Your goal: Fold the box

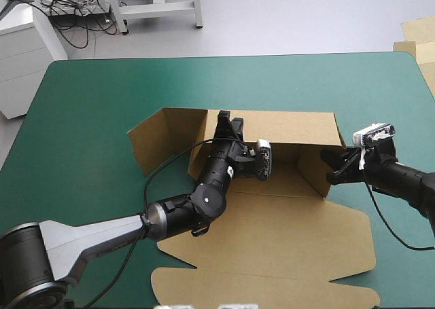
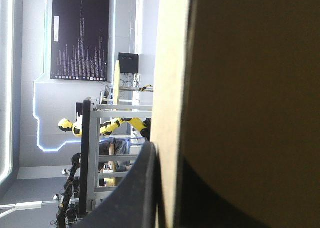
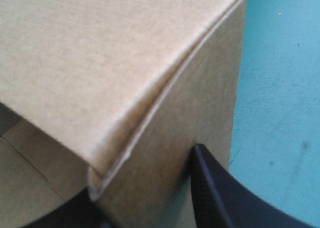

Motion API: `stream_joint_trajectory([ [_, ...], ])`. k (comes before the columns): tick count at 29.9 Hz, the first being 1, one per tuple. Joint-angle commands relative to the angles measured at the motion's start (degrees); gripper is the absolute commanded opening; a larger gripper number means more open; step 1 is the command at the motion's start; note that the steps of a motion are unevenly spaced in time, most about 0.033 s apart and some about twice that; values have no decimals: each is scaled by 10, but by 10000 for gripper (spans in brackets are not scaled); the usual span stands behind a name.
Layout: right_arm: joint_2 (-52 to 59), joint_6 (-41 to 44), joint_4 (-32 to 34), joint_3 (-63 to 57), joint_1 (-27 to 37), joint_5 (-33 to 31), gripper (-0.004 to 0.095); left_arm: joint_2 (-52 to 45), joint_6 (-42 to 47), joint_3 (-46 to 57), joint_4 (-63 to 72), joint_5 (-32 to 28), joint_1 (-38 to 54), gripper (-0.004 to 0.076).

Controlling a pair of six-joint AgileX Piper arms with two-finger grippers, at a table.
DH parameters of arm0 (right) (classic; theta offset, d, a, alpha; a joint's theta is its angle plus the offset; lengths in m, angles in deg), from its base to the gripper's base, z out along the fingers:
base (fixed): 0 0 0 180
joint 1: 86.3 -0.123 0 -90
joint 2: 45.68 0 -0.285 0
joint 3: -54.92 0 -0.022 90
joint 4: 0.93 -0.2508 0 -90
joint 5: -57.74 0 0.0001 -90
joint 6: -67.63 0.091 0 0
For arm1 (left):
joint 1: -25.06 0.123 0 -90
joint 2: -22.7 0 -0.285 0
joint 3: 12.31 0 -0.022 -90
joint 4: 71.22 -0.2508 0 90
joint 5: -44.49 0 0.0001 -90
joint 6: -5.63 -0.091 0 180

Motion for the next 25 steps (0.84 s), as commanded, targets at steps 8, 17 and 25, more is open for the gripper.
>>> stream_joint_trajectory([
  [8,4,-28,-8,11,2,15,-8,-14,23,1,-20,-9,3,-10],
  [17,4,-39,-2,11,2,17,-8,-14,23,1,-26,-27,3,-10],
  [25,4,-32,2,11,2,26,2,-14,19,1,-28,-27,3,6],
])
